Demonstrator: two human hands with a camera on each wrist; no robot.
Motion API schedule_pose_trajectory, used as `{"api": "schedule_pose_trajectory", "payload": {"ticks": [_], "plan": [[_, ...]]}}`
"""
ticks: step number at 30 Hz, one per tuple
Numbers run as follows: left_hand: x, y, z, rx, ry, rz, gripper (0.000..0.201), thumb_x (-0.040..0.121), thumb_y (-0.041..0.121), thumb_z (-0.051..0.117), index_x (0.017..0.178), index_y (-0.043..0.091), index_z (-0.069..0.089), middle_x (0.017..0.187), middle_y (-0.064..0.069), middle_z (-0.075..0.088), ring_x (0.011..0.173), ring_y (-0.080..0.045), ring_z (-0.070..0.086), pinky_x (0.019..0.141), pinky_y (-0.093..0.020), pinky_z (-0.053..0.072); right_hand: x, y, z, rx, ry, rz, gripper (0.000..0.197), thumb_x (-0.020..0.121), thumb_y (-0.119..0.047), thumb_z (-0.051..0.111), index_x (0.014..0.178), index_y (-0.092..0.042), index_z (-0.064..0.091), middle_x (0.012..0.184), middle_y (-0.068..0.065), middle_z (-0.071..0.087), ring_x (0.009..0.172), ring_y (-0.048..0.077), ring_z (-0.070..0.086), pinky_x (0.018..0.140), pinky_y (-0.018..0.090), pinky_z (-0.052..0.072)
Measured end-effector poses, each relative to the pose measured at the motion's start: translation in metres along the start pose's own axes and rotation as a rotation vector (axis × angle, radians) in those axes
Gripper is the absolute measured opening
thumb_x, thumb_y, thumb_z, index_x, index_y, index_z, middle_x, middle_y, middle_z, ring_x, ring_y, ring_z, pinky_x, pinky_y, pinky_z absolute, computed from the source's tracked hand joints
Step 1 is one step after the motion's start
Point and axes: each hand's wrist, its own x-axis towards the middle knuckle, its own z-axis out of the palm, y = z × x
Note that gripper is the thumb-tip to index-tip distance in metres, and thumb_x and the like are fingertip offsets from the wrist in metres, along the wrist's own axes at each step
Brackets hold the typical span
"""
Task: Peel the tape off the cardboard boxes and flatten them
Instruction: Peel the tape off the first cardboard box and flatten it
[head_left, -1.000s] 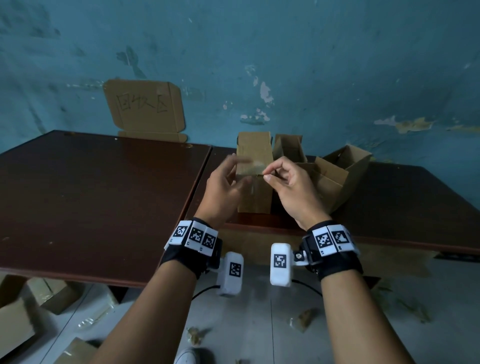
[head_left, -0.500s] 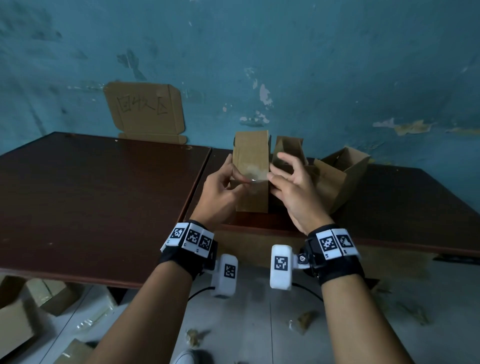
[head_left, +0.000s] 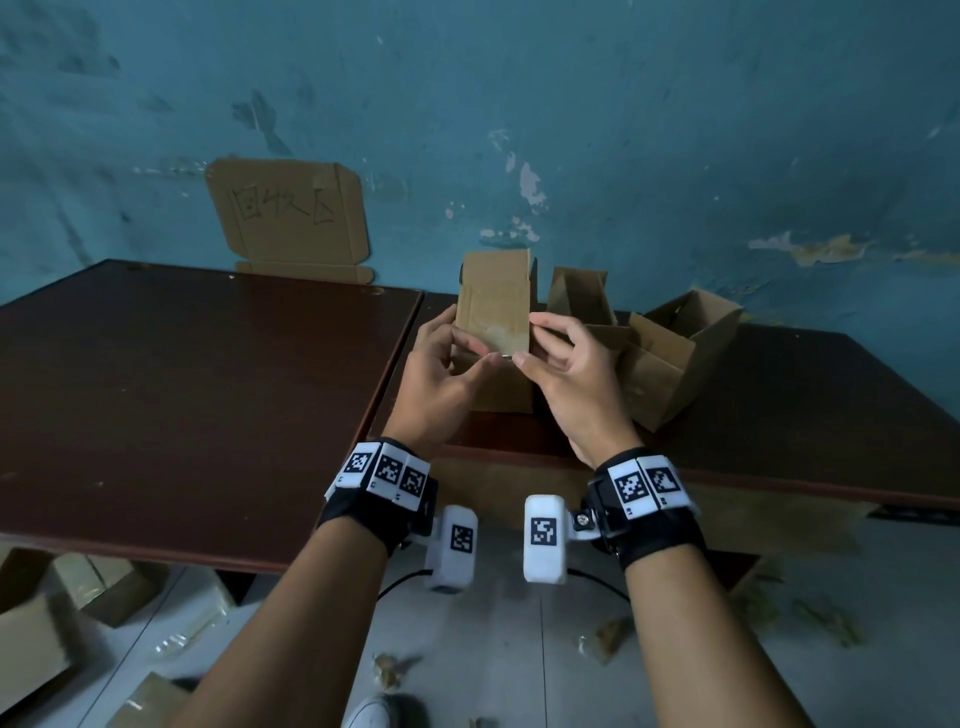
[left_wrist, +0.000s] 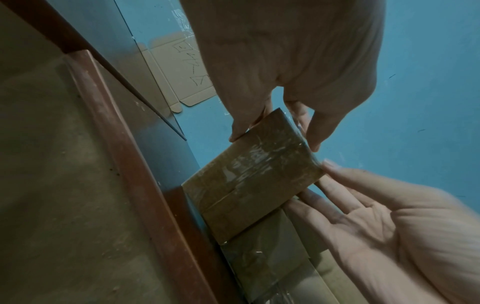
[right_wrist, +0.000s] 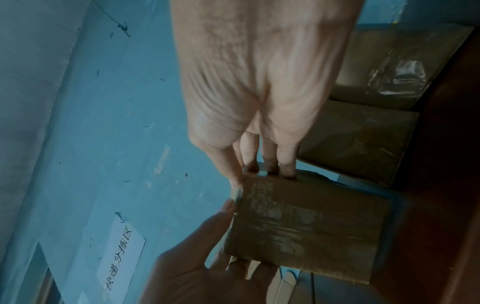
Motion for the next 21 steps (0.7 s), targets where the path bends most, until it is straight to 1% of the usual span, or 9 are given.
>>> {"api": "schedule_pose_trajectory", "payload": {"ticks": [2,4,6,8,10,13,16,19,21], "plan": [[-0.001,0.002,0.003,-0.153,-0.029,0.029,0.032,0.084,0.004,0.080,0.100,0.010,0.053,0.155,-0.005,0.050,0.145,-0.019,0.052,0.110,-0.046,0.055,0.001,0.002,0.000,-0.007,0.023,-0.008,0.044,0.097,0.002,0.070,0.135,-0.019,0.062,0.141,0.005,0.068,0.130,0.009,0.065,0.110,0.040,0.055],[-0.003,0.005,0.004,-0.327,-0.050,0.004,0.040,0.078,-0.006,0.069,0.102,0.010,0.042,0.153,-0.016,0.050,0.146,-0.026,0.052,0.108,-0.045,0.056,0.002,0.005,-0.002,-0.023,0.046,-0.014,0.040,0.098,0.004,0.066,0.130,-0.020,0.065,0.136,0.002,0.071,0.127,0.009,0.066,0.109,0.042,0.056],[-0.004,0.008,0.004,-0.376,-0.033,-0.040,0.042,0.077,-0.008,0.066,0.105,0.010,0.040,0.151,-0.015,0.053,0.139,-0.022,0.059,0.100,-0.038,0.060,0.002,0.006,-0.003,-0.023,0.048,-0.019,0.039,0.098,0.005,0.066,0.127,-0.021,0.068,0.133,0.002,0.073,0.126,0.010,0.068,0.109,0.042,0.056],[-0.004,0.009,0.006,-0.375,0.004,-0.065,0.042,0.087,-0.008,0.069,0.111,0.009,0.040,0.149,-0.015,0.054,0.132,-0.020,0.064,0.094,-0.035,0.061,0.001,0.006,-0.003,-0.022,0.046,-0.024,0.041,0.097,0.007,0.067,0.129,-0.019,0.067,0.133,0.000,0.072,0.126,0.010,0.067,0.109,0.041,0.056],[-0.004,0.008,0.009,-0.340,0.044,-0.063,0.041,0.095,-0.009,0.070,0.115,0.009,0.038,0.147,-0.017,0.055,0.131,-0.024,0.065,0.095,-0.037,0.062,0.001,0.006,-0.002,-0.008,0.042,-0.032,0.045,0.095,0.008,0.068,0.133,-0.016,0.066,0.133,-0.002,0.071,0.127,0.010,0.067,0.108,0.039,0.056],[-0.003,0.005,0.010,-0.319,0.056,-0.045,0.044,0.093,-0.013,0.069,0.116,0.008,0.037,0.145,-0.019,0.055,0.134,-0.030,0.063,0.098,-0.047,0.062,-0.001,0.003,-0.002,0.028,0.037,-0.046,0.051,0.092,0.012,0.068,0.134,-0.016,0.064,0.139,0.001,0.068,0.130,0.010,0.065,0.109,0.039,0.055],[-0.001,0.004,0.005,-0.356,0.057,-0.026,0.045,0.091,-0.018,0.069,0.115,0.008,0.040,0.146,-0.019,0.056,0.133,-0.028,0.065,0.099,-0.052,0.061,-0.002,-0.001,-0.001,0.072,0.048,-0.050,0.050,0.089,0.009,0.074,0.133,-0.014,0.065,0.133,-0.004,0.070,0.128,0.009,0.066,0.105,0.032,0.057],[0.000,0.007,0.001,-0.415,0.091,-0.007,0.046,0.088,-0.023,0.065,0.113,0.008,0.042,0.145,-0.021,0.057,0.128,-0.024,0.067,0.090,-0.041,0.064,0.000,0.001,0.003,0.085,0.080,-0.048,0.060,0.088,-0.002,0.083,0.142,-0.015,0.060,0.131,-0.009,0.067,0.128,0.006,0.066,0.103,0.029,0.057],[0.000,0.008,0.000,-0.454,0.101,0.013,0.047,0.086,-0.027,0.061,0.113,0.008,0.043,0.144,-0.022,0.058,0.126,-0.023,0.068,0.087,-0.036,0.064,0.004,0.003,0.005,0.086,0.101,-0.034,0.071,0.086,-0.007,0.086,0.149,-0.013,0.054,0.139,-0.006,0.063,0.131,0.008,0.063,0.107,0.032,0.055]]}}
